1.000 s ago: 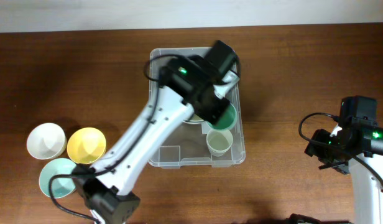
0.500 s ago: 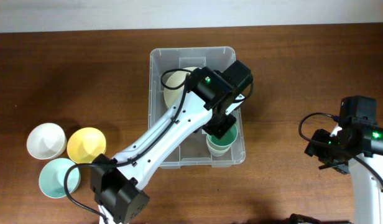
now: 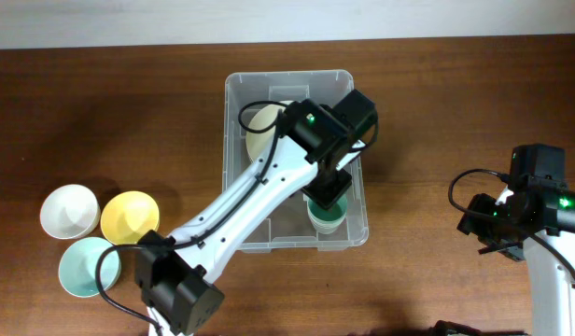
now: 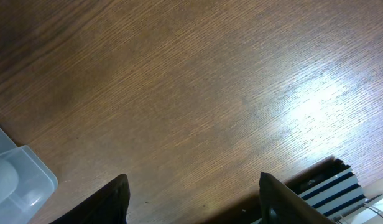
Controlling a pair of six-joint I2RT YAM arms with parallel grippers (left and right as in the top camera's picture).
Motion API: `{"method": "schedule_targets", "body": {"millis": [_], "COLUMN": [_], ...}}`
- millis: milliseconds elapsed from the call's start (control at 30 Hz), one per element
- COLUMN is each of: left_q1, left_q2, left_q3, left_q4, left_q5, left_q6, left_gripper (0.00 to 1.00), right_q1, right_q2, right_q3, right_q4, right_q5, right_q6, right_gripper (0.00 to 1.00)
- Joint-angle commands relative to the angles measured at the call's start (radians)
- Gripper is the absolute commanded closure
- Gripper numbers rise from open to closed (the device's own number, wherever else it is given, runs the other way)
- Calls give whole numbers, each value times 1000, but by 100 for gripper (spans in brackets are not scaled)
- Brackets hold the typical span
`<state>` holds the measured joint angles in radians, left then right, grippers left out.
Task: Pack container
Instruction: 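Carry the mint green cup into the container and release it, then move the left gripper to the yellow bowl and grasp its rim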
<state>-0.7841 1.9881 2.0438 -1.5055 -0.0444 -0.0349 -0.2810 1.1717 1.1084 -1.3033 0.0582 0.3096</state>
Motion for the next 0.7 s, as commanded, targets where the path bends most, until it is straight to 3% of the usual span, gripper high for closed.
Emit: {"method": "schedule_targets", "body": {"millis": [0,167,400,533,667], "left_q1": [78,250,599,747,833], "left_q2": [-32,-143,-286,-290,-290], "left_q3": [-1,-1,-2,-51,-223], "left_q4": [-19,-34,-92,-69,42], "left_q5": [-114,-191,-196,-191,-172], "left_q6": [-54,-126,-311,-314,-313], "left_gripper": [36,34,31,30,28], "right_q1": [-3,-3,-3,-3,-3], "right_q2": [0,0,0,0,0], "right_q3": [-3,-3,-3,-3,-3], "right_q4": [2,2,3,6,6], "right_q5": [-2,-2,-2,-2,-2], "right_q6": [-7,-7,-7,-7,-7], "right_gripper": [38,37,38,38,38]}}
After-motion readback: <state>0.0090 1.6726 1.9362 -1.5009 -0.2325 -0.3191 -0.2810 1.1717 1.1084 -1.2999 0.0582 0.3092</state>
